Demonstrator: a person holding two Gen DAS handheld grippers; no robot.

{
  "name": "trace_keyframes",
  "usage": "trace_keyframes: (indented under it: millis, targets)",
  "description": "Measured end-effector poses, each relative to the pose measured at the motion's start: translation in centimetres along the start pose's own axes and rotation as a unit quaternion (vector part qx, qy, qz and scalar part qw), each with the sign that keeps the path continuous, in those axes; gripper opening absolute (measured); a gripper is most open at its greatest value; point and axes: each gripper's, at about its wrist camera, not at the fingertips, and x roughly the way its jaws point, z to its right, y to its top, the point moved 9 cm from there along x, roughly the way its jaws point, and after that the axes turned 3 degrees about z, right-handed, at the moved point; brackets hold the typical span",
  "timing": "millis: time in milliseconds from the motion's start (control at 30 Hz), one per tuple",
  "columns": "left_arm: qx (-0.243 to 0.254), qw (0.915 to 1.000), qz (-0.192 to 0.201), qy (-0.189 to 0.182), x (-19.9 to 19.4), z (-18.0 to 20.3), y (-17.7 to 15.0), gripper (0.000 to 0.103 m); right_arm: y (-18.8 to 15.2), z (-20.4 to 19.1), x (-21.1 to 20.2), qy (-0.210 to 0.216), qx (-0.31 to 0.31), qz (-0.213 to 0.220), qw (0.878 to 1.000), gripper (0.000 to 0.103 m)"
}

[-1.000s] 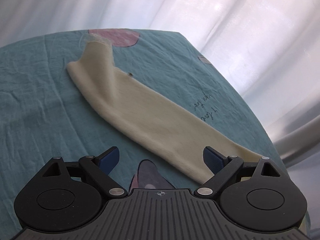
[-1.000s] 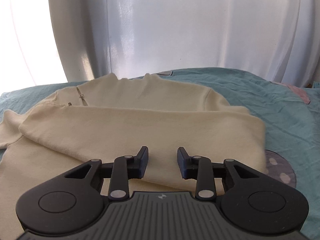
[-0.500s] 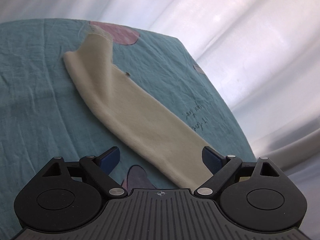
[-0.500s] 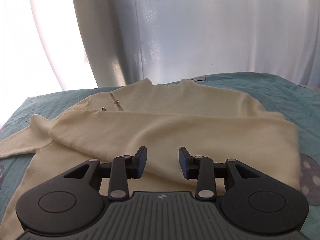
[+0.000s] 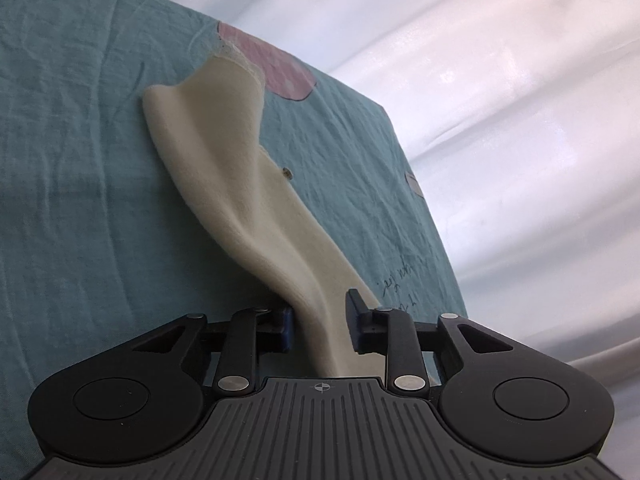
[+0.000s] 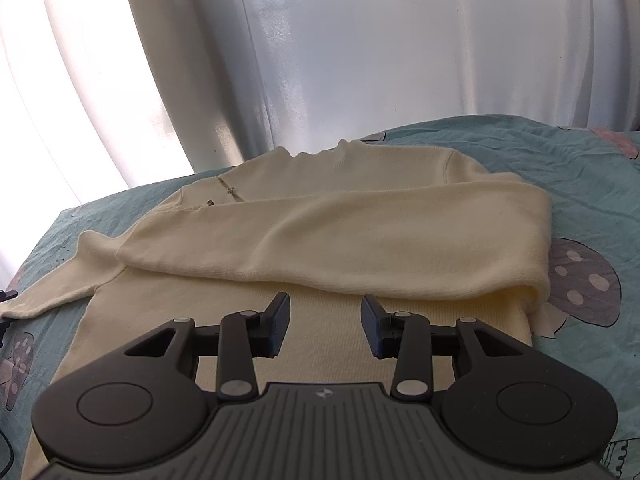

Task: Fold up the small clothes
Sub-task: 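Grasp the other sleeve cuff with the left gripper and lift it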

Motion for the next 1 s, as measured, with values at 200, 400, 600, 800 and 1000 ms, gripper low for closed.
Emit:
trace_keyframes:
  millis: [200, 400, 600, 800, 1000]
  targets:
    - [-0.029, 0.9995, -0.008, -0.005, 0.5, -1.0, -0.1, 0.009, 0.2, -0.3, -0.1, 0.002, -0.006, 0.002, 1.0, 0.038]
    - [0.044, 0.9989, 0.013, -0.001, -0.9, 1.9, 0.3, 0.008, 0.9, -0.2, -0.9, 0.007, -0.003, 0.014, 1.0, 0.039]
    - [0.322, 0.9402, 0.027, -0.108, -5.5, 16.1, -5.3, 0.008, 1.6, -0.1, -2.2, 0.014, 0.004, 0.033, 0.999, 0.042]
    - [0.556, 0.7927, -0.042, -0.248, -9.5, 26.0, -23.1, 0.015, 2.0, -0.1, -3.6, 0.022, 0.02, 0.052, 0.998, 0.045]
    - [0.608, 0.7387, -0.175, -0.233, -8.5, 21.2, -34.7, 0.047, 2.0, 0.2, -4.1, 0.036, 0.029, 0.042, 0.998, 0.046]
